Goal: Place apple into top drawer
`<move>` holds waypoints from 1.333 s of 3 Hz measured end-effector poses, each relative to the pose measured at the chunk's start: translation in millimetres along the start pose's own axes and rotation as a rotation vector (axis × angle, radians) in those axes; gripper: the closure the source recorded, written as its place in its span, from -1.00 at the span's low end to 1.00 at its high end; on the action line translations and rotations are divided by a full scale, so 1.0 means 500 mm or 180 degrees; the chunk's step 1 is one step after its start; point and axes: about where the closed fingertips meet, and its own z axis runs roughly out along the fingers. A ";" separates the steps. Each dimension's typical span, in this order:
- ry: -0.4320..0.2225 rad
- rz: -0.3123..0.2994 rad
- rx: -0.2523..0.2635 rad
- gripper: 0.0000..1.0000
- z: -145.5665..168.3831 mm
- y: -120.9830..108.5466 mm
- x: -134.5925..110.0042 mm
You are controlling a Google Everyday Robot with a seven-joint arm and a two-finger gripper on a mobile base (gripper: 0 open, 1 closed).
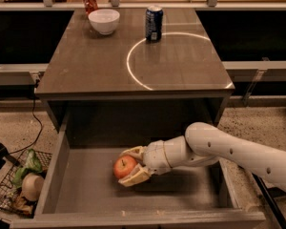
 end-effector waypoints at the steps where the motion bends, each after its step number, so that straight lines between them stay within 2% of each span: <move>1: 0.0002 0.0011 -0.0006 0.73 0.001 0.001 0.001; 4: 0.0001 0.0009 -0.0013 -0.68 0.002 0.002 -0.001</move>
Offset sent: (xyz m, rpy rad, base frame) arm -0.0007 0.0003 -0.0008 -0.0008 0.0038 0.0001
